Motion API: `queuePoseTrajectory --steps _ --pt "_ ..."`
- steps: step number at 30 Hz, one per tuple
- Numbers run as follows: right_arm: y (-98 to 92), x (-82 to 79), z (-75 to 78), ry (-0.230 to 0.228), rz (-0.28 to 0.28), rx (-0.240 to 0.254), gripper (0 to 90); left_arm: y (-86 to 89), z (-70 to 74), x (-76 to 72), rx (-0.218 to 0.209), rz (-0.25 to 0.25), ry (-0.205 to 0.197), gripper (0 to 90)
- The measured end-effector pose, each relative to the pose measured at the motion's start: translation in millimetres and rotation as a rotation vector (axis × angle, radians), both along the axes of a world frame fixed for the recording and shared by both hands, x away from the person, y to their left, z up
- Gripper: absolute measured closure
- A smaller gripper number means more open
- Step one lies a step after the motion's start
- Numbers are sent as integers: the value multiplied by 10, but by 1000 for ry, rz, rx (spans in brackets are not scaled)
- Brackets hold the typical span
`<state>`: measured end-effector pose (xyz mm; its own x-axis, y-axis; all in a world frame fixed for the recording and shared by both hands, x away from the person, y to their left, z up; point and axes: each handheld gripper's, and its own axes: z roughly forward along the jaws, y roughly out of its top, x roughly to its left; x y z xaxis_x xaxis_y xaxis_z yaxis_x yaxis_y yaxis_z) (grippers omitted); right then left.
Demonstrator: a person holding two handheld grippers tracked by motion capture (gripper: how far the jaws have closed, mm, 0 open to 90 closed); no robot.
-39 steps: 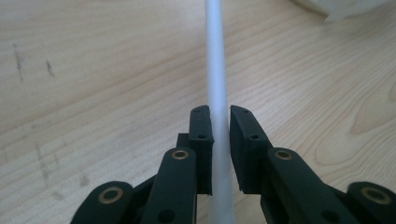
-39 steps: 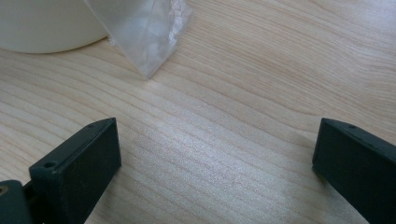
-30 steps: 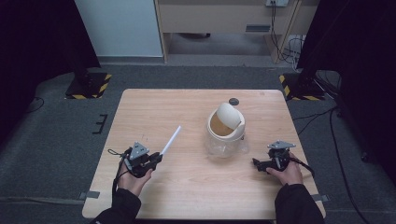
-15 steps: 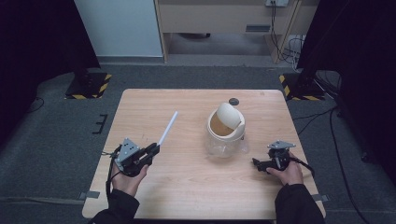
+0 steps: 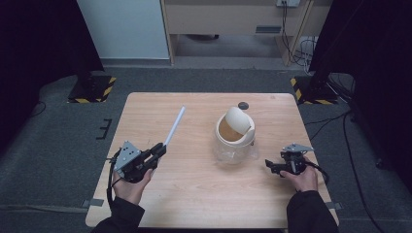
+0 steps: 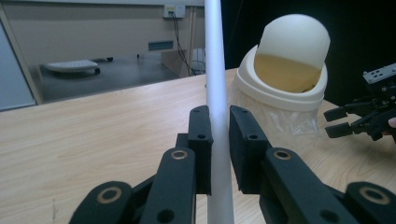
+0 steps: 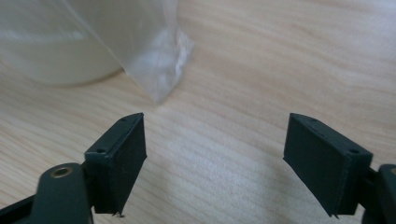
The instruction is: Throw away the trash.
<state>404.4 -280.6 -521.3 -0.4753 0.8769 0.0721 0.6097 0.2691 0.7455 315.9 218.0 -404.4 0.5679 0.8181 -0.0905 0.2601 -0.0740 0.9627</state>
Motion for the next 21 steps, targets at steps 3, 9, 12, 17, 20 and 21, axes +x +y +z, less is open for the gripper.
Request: queuePoseTrajectory --steps 3,9,12,17,20,21 --pt "-13 -13 101 -25 -2 31 219 -6 45 1 -7 -4 -16 789" --pt "14 -54 340 -109 -17 121 226 -53 150 -5 -9 -20 -65 790" --pt "42 -75 455 -140 -3 128 232 -87 194 3 -12 -24 -86 790" --pt "43 -108 643 -190 -3 169 244 -121 248 7 -18 -30 -107 790" --pt "74 -141 794 -230 11 190 248 -146 261 16 -27 -34 -116 789" --pt "91 -151 846 -244 19 201 248 -156 262 20 -24 -36 -117 789"
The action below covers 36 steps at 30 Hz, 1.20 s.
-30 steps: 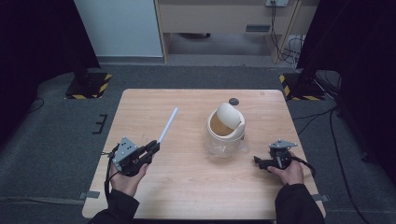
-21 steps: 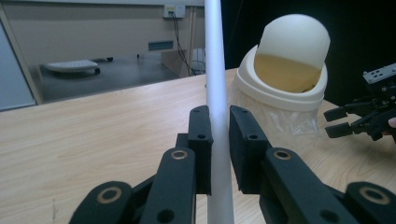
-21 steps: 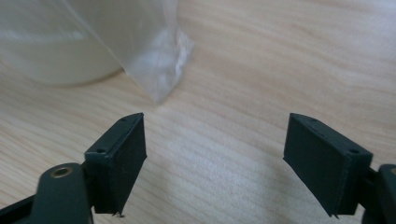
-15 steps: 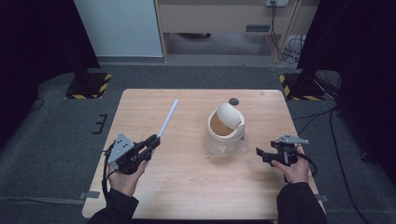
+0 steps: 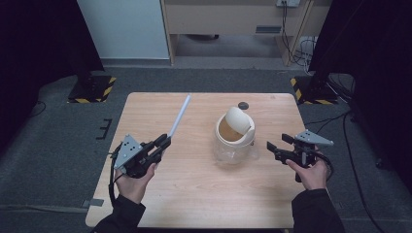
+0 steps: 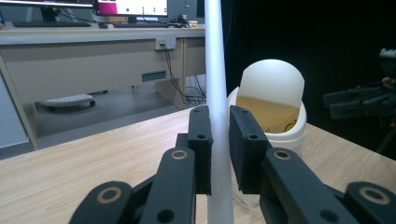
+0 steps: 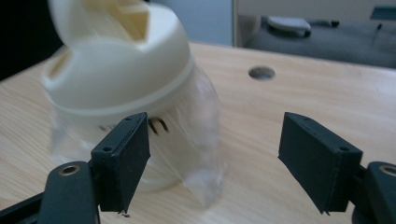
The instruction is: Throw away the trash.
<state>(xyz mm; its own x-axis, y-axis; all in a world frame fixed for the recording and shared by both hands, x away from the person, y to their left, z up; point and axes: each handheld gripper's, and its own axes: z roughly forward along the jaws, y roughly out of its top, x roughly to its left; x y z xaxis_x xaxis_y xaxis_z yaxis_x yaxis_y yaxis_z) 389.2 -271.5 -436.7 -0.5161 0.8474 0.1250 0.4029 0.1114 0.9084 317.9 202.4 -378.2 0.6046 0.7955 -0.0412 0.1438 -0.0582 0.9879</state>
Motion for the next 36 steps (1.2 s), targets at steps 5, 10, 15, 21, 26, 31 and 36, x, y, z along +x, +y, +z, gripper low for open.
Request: queuePoseTrajectory --steps 5,10,15,21,26,31,36 --pt "82 -60 226 -56 29 29 249 -69 2 11 4 -14 -4 789" --pt "122 -112 388 -96 45 54 251 -109 19 18 4 -26 -10 789" --pt "184 -160 525 -127 68 82 251 -155 16 5 0 -37 -14 789" --pt "307 -201 624 -152 104 93 253 -240 -18 -7 18 -60 -17 789" --pt "399 -238 704 -163 135 117 268 -277 -37 -8 25 -69 -17 789" --pt "509 -262 786 -163 175 140 278 -323 -41 1 26 -81 -19 789" --pt "632 -255 835 -151 207 152 295 -381 -41 2 30 -96 -18 789"
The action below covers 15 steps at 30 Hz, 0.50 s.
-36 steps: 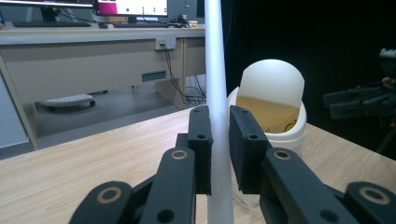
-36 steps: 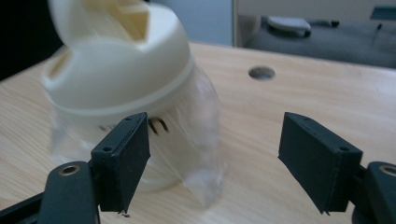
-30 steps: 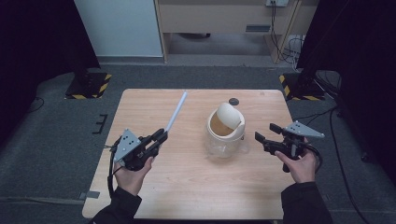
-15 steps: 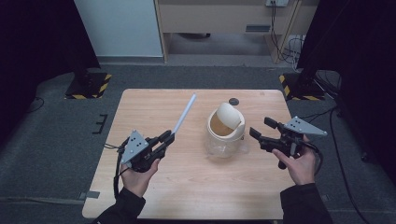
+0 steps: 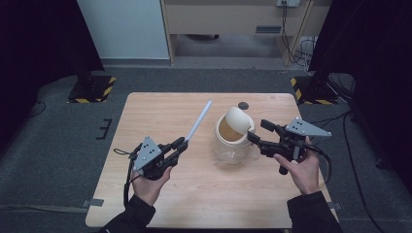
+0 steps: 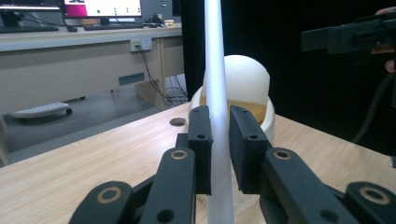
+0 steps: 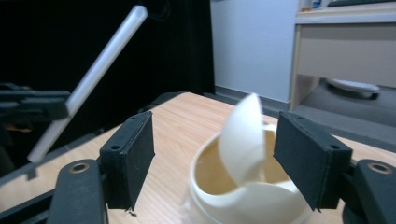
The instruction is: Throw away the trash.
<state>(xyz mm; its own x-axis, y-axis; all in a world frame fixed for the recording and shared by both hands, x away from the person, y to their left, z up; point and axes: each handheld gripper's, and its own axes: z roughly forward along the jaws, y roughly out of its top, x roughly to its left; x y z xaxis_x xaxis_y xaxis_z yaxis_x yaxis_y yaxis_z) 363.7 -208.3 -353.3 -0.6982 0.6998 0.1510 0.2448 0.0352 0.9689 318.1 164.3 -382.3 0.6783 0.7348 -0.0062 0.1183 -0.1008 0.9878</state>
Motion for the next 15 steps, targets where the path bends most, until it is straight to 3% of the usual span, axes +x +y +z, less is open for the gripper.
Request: queuePoseTrajectory --steps 3,11,15 --pt "75 -4 44 -3 20 -9 304 -36 2 -7 2 -11 -2 789" --pt "232 30 126 -4 54 42 321 -130 2 -31 8 -33 -9 789" --pt "300 46 153 -7 63 43 328 -166 -8 -37 16 -45 -7 789"
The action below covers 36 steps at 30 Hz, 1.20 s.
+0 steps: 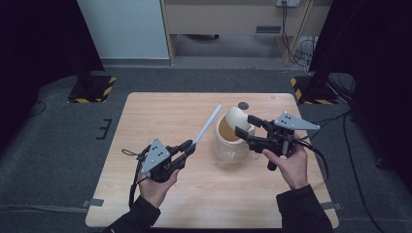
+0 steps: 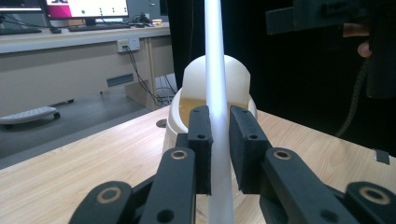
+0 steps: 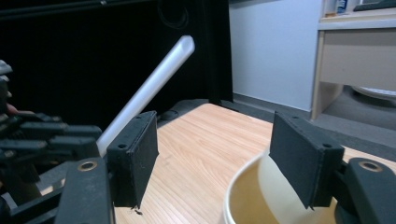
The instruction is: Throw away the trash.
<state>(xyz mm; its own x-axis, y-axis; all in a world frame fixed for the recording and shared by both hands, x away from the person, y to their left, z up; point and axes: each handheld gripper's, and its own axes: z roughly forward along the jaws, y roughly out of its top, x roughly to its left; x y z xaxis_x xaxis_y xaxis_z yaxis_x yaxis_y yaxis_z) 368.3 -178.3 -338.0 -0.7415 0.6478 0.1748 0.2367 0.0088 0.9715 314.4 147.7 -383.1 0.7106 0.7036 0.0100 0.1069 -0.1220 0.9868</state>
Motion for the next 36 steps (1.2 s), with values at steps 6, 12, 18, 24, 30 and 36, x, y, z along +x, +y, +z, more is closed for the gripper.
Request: queuePoseTrajectory --steps 6,12,18,24,30,36 --pt "113 22 29 12 25 14 340 -38 -3 -15 4 -12 -3 789" --pt "214 21 54 22 52 19 352 -75 -9 -29 9 -20 -7 789" --pt "272 27 36 44 77 56 368 -132 -22 -36 10 -32 -8 789" --pt "302 38 13 53 81 53 394 -191 -14 -57 15 -47 -19 789" --pt "334 38 -10 71 96 57 447 -253 -8 -65 13 -63 -24 789" --pt "360 33 -24 97 122 72 575 -319 -28 -74 26 -73 -27 789"
